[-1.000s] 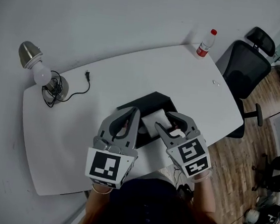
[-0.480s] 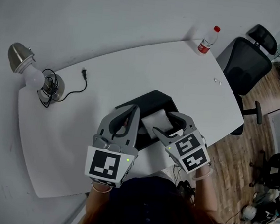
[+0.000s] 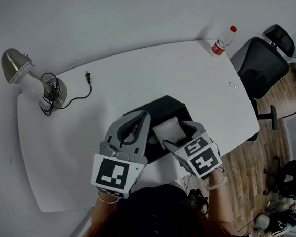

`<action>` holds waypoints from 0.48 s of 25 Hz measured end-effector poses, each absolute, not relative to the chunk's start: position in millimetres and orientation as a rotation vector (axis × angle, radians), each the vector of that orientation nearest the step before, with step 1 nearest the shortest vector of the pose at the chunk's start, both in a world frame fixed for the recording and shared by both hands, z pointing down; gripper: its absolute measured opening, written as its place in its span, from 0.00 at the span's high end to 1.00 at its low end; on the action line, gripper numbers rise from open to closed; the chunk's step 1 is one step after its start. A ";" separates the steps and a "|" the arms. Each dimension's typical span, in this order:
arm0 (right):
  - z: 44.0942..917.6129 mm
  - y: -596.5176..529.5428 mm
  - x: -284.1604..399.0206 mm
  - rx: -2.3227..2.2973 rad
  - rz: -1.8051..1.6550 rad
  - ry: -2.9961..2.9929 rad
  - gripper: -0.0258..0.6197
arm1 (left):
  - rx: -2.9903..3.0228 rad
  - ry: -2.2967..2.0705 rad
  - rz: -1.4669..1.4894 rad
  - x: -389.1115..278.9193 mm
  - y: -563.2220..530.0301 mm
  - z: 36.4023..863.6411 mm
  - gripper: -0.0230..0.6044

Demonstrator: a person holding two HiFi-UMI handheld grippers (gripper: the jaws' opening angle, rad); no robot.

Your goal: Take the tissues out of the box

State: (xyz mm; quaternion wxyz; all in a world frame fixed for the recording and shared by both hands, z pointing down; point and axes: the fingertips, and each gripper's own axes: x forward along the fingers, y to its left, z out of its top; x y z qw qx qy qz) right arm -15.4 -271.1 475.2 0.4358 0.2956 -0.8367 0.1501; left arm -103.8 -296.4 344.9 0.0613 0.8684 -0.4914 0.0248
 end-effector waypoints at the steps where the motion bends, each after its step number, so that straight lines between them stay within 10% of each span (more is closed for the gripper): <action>1: 477.6 -271.1 -15.1 0.729 0.387 -2.066 0.46 | 2.629 -1.486 0.078 -105.4 -297.9 346.8 0.92; 12: 496.7 -265.2 -15.6 0.672 0.483 -1.925 0.42 | 2.544 -1.483 0.073 -117.4 -307.1 357.7 0.92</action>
